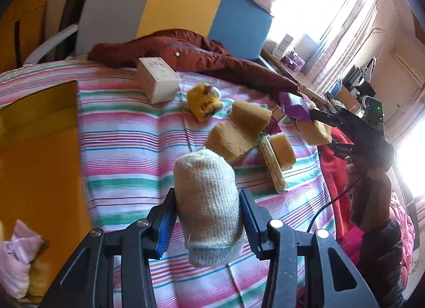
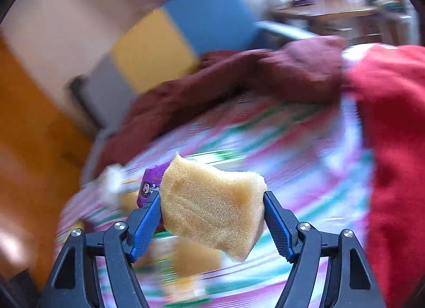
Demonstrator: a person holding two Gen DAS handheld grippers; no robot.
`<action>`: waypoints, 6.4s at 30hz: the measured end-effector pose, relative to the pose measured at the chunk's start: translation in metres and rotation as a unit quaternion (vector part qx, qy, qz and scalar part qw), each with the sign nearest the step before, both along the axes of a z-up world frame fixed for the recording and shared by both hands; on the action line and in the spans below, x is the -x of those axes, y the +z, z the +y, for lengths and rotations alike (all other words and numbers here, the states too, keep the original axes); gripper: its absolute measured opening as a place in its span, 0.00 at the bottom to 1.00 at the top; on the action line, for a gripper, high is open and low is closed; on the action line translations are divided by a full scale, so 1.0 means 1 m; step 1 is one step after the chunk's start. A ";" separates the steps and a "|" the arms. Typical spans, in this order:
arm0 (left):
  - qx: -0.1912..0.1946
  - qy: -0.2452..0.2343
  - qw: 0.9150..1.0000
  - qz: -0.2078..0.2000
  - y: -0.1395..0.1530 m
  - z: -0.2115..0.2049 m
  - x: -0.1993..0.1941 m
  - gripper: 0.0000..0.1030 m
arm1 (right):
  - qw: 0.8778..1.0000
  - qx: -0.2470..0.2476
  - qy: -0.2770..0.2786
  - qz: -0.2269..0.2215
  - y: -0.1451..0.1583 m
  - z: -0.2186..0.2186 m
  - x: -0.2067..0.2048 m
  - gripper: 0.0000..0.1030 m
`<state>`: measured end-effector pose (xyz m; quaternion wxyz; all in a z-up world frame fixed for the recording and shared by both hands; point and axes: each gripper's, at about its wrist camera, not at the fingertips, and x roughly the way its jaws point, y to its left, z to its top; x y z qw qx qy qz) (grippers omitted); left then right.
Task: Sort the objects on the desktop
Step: 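Carry the sock and sponge into the gold box and release both, then grasp the green-and-white boxed bottle with the right tool, then lift the boxed bottle with the right tool while the left tool grasps the purple snack packet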
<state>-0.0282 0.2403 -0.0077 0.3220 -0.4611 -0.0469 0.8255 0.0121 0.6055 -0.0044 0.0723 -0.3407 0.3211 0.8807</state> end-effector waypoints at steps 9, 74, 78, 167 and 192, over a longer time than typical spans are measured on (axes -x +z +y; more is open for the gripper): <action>0.011 0.035 0.999 0.004 0.006 -0.038 -0.001 0.45 | 0.974 -0.031 0.220 -0.032 -0.013 -0.088 0.036 0.74; 0.056 0.244 0.968 0.027 0.010 -0.300 0.058 0.46 | 0.908 0.051 0.412 -0.049 -0.025 -0.460 0.088 0.92; 0.041 0.265 0.963 0.030 0.014 -0.307 0.040 0.46 | 0.908 0.079 0.409 -0.042 -0.025 -0.455 0.084 0.96; 0.052 -0.093 0.994 -0.011 -0.015 0.028 -0.005 0.46 | 0.972 0.030 -0.136 -0.190 -0.075 0.060 0.064 0.74; -0.017 0.020 0.988 -0.152 -0.041 0.052 0.051 0.50 | 0.945 -0.179 -0.029 -0.271 -0.074 0.017 0.030 0.30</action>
